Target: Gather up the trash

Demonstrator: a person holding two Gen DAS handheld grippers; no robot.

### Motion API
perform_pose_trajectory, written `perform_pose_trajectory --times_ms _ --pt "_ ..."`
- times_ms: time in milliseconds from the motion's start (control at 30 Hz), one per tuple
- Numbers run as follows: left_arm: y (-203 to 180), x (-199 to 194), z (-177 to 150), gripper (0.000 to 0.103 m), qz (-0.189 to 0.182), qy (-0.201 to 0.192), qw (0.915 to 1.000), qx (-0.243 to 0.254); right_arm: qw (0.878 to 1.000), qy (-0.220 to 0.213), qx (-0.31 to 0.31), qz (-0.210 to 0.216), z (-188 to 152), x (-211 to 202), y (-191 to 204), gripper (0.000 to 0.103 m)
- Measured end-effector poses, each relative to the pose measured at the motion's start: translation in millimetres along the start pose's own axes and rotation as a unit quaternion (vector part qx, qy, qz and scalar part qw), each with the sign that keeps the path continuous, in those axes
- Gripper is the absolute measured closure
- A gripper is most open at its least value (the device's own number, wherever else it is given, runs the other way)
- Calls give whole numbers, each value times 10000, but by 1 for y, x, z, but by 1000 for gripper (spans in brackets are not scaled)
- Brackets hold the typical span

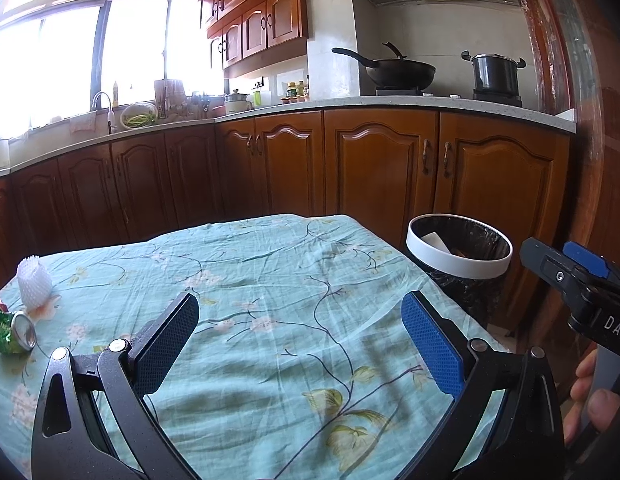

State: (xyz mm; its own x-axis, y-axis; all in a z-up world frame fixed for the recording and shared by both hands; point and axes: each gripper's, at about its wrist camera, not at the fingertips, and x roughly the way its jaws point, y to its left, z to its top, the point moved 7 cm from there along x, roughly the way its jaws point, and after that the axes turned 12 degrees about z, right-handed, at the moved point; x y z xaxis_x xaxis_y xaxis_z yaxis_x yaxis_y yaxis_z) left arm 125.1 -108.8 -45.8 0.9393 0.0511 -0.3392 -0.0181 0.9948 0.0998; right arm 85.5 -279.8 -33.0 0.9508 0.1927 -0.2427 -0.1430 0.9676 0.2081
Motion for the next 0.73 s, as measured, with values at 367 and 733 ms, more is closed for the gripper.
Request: perform_pose_trajectory --times_ms 367,733 --pt "1 3 2 0 -36 17 10000 15 10000 39 27 14 0 4 -3 0" --pt "3 8 2 0 -107 97 9999 -37 9999 104 59 46 0 10 -4 0"
